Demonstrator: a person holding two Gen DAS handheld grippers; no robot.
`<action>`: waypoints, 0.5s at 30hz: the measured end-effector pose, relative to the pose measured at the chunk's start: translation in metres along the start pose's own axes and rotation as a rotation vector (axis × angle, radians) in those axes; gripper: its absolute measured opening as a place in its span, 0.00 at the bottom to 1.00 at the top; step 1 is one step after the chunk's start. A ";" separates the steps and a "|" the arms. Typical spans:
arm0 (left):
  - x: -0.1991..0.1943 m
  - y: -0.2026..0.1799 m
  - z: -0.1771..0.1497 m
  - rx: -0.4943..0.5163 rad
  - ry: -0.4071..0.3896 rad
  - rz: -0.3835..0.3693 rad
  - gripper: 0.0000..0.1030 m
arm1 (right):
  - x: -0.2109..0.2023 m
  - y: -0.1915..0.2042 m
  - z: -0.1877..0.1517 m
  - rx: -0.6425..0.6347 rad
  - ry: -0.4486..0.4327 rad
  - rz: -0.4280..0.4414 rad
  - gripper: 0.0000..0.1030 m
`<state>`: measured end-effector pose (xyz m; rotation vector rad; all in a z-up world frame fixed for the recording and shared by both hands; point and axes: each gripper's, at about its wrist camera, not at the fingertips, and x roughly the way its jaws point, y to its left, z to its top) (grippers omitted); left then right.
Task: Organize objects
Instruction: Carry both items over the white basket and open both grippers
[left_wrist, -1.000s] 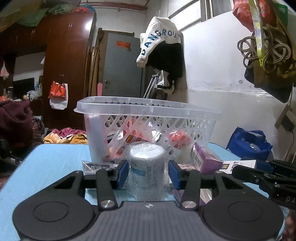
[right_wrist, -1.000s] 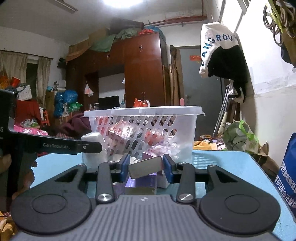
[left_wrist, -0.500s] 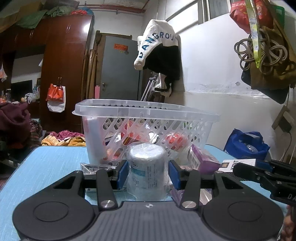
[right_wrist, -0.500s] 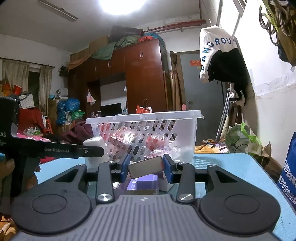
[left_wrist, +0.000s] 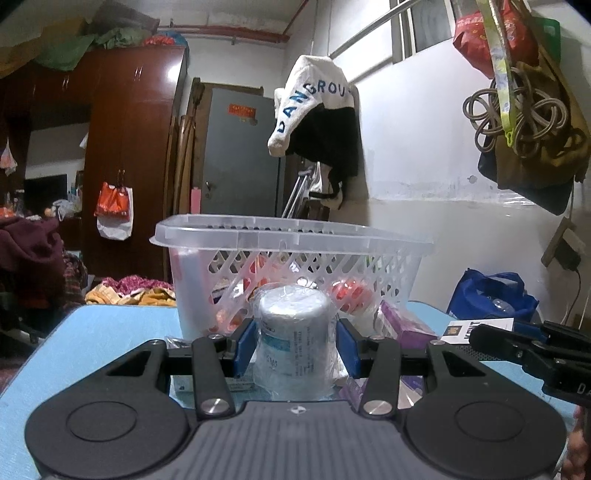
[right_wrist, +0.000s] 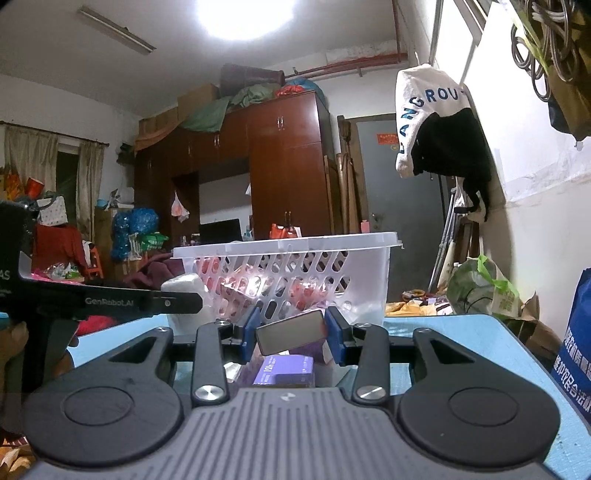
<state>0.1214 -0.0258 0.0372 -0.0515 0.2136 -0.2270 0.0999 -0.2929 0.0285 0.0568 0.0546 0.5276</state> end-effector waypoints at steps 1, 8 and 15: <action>-0.001 -0.001 0.000 0.003 -0.003 0.002 0.50 | 0.000 -0.001 0.000 0.003 0.000 0.000 0.41; -0.024 0.004 0.006 -0.038 -0.129 -0.107 0.50 | -0.009 0.001 0.018 0.030 -0.023 0.022 0.41; -0.016 0.011 0.077 -0.091 -0.210 -0.135 0.50 | 0.016 0.020 0.093 -0.087 -0.076 -0.016 0.41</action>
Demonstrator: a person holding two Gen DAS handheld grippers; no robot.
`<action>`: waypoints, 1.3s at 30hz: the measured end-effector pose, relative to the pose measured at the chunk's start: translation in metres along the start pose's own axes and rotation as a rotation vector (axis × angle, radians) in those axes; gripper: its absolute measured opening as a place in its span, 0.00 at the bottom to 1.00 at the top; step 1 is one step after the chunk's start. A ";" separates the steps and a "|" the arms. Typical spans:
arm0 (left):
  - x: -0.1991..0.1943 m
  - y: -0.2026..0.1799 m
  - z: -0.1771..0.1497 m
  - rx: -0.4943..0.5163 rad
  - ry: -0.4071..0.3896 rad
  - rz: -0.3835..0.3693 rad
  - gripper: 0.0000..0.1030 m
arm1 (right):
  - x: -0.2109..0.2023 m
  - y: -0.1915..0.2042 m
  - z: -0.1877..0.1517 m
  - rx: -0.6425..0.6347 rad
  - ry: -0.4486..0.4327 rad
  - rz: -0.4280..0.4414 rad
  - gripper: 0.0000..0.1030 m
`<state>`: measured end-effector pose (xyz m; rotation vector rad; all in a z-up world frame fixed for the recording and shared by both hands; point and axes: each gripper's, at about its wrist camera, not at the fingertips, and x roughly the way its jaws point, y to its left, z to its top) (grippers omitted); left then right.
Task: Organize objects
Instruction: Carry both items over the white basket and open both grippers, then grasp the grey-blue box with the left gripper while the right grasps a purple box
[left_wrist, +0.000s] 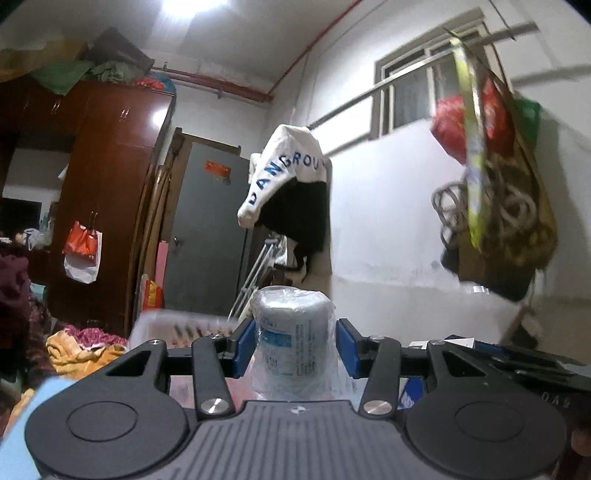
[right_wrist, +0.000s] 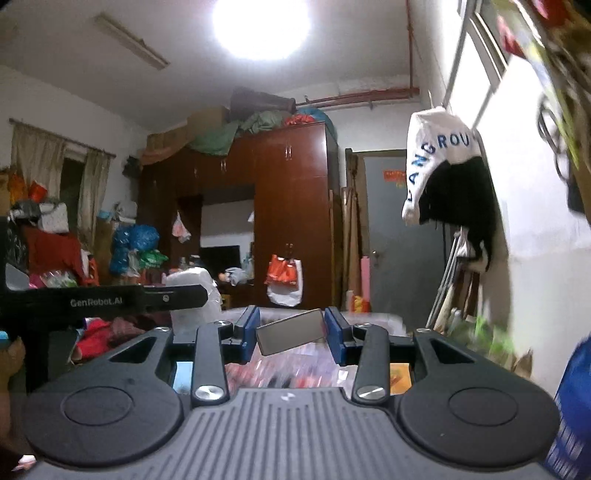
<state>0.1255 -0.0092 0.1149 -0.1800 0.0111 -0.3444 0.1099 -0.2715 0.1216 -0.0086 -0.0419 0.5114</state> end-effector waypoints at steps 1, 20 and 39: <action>0.007 0.004 0.010 -0.013 0.004 0.004 0.50 | 0.009 -0.001 0.009 -0.009 -0.004 0.000 0.41; 0.067 0.045 0.016 -0.046 0.161 0.196 0.82 | 0.087 -0.009 0.003 -0.028 0.171 -0.080 1.00; 0.071 0.043 -0.068 0.106 0.530 0.345 0.93 | 0.045 -0.022 -0.092 0.088 0.518 0.112 0.66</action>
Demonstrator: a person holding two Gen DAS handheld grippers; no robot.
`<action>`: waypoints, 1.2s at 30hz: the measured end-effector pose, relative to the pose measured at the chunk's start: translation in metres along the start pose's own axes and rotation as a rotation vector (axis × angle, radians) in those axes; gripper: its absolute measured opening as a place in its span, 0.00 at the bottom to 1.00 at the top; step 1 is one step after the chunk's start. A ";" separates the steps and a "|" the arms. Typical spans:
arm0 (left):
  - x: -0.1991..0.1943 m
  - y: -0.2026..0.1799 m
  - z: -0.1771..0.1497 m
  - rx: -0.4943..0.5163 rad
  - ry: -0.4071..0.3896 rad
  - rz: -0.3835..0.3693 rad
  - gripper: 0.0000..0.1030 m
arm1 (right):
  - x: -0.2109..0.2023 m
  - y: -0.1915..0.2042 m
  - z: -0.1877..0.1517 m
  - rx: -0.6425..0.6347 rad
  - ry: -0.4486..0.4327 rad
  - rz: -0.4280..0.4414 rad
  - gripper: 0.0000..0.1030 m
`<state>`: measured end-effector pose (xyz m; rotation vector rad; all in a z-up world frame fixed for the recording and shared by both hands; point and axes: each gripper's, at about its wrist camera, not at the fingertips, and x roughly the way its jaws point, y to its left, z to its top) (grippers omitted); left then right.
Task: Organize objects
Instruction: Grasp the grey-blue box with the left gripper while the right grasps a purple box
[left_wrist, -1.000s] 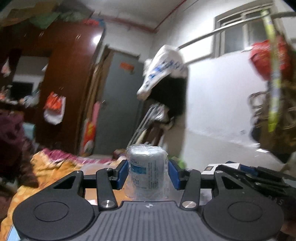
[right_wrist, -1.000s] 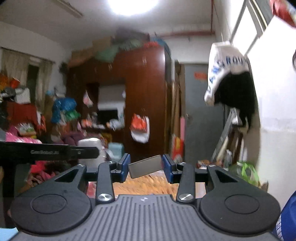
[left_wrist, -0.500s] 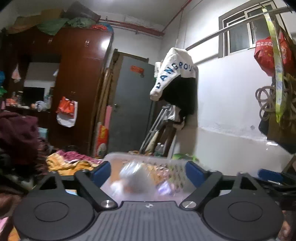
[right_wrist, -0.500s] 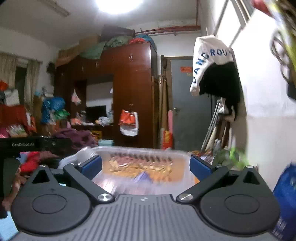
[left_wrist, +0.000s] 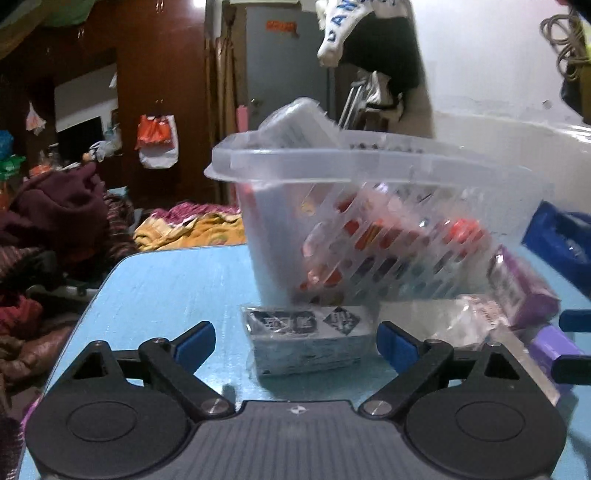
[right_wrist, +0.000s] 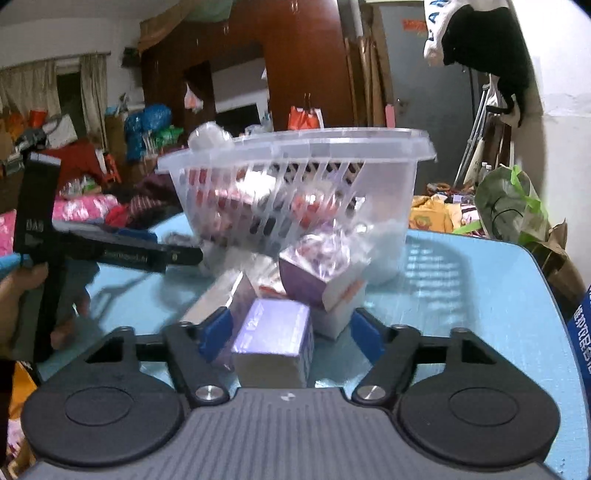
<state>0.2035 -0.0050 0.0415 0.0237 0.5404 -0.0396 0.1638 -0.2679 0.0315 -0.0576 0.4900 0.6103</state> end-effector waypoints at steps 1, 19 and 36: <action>0.000 0.002 0.001 -0.006 -0.005 0.003 0.93 | -0.001 0.002 -0.006 -0.003 0.006 0.001 0.66; -0.006 0.032 -0.007 -0.152 -0.054 -0.096 0.76 | -0.026 -0.003 -0.020 0.012 -0.165 0.025 0.48; -0.033 0.036 -0.019 -0.224 -0.256 -0.123 0.76 | -0.049 0.000 -0.031 0.008 -0.417 -0.033 0.47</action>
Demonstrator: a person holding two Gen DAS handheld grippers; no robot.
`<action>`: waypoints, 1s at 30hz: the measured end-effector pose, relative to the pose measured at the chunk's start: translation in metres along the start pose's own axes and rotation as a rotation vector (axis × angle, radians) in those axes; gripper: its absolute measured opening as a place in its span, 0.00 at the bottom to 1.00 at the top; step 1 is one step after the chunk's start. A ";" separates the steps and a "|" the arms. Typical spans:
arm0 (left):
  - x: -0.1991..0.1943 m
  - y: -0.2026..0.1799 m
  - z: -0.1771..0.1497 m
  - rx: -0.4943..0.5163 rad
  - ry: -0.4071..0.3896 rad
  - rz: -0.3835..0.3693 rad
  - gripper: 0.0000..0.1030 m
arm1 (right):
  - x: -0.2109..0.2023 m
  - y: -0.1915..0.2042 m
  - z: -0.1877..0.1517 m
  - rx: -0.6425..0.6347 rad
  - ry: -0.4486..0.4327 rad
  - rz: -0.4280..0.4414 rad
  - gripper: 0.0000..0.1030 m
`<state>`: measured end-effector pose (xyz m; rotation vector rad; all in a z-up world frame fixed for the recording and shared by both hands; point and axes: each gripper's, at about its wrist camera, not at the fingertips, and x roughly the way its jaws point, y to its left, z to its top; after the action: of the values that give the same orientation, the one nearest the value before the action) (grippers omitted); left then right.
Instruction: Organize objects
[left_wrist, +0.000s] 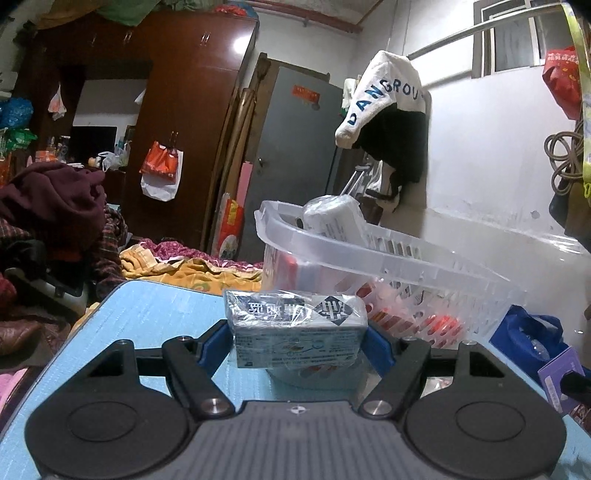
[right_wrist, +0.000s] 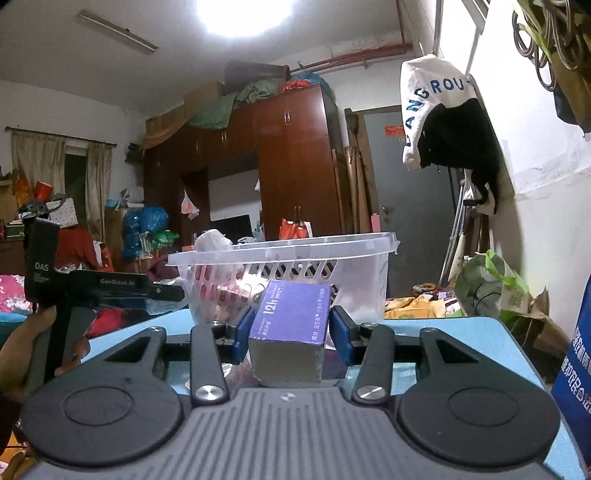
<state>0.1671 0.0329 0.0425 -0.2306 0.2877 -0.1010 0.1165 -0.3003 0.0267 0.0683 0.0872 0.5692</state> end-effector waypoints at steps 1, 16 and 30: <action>-0.001 0.000 0.000 -0.002 -0.006 -0.003 0.76 | 0.000 0.000 0.000 0.001 -0.002 0.000 0.47; -0.006 -0.001 -0.002 0.030 -0.018 -0.017 0.76 | 0.001 0.000 -0.003 -0.002 0.011 0.001 0.47; -0.009 -0.001 -0.002 0.028 -0.029 -0.013 0.76 | 0.002 -0.002 -0.003 0.001 0.023 -0.004 0.47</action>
<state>0.1575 0.0329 0.0437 -0.2056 0.2556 -0.1140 0.1196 -0.3009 0.0232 0.0626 0.1102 0.5659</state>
